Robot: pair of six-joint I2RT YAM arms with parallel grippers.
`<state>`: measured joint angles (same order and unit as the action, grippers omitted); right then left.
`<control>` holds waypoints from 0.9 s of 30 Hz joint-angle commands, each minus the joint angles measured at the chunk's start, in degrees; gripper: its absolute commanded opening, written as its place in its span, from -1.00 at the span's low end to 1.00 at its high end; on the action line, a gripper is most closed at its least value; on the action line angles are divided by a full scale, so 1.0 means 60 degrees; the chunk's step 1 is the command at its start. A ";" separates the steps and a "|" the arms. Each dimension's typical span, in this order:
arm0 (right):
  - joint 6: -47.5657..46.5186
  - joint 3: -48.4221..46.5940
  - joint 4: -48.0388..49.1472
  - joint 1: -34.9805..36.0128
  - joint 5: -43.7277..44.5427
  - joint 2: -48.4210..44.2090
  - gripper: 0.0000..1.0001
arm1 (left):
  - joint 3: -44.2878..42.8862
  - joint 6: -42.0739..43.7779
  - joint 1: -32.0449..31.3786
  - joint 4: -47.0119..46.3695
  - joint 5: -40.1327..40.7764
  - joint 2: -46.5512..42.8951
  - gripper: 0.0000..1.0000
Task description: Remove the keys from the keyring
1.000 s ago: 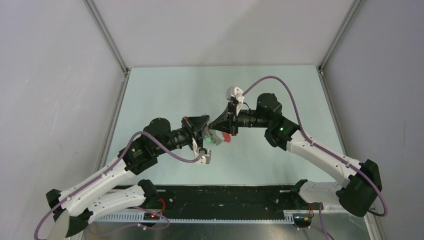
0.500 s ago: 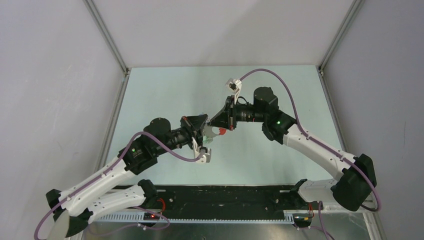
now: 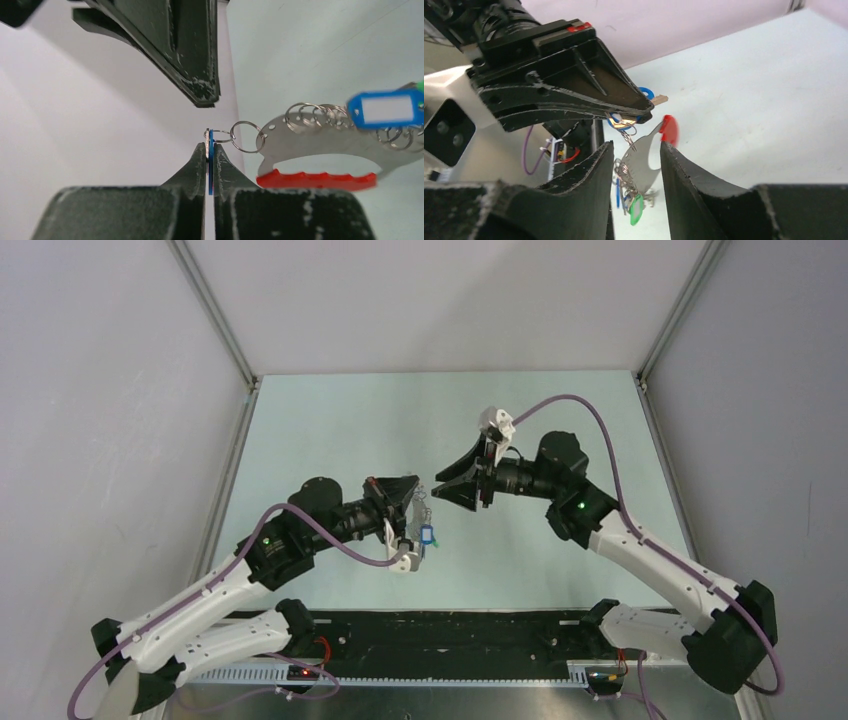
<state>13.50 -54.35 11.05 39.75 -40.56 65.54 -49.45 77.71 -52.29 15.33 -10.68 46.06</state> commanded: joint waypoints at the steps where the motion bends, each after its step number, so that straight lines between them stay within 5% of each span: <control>1: -0.2066 0.0455 0.0999 -0.0008 0.0054 -0.0605 -0.11 | -0.0307 -0.0195 -0.0059 -0.0395 -0.0458 -0.0225 -1.00; 27: -0.4763 0.0921 0.1533 0.0299 -0.1325 -0.0415 -0.28 | -0.0512 -0.0177 -0.0061 -0.0394 -0.0776 -0.0445 -1.00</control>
<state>-12.19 -48.75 18.68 40.47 -47.24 62.43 -49.47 77.41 -52.38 15.81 -13.72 44.91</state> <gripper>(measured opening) 0.372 0.036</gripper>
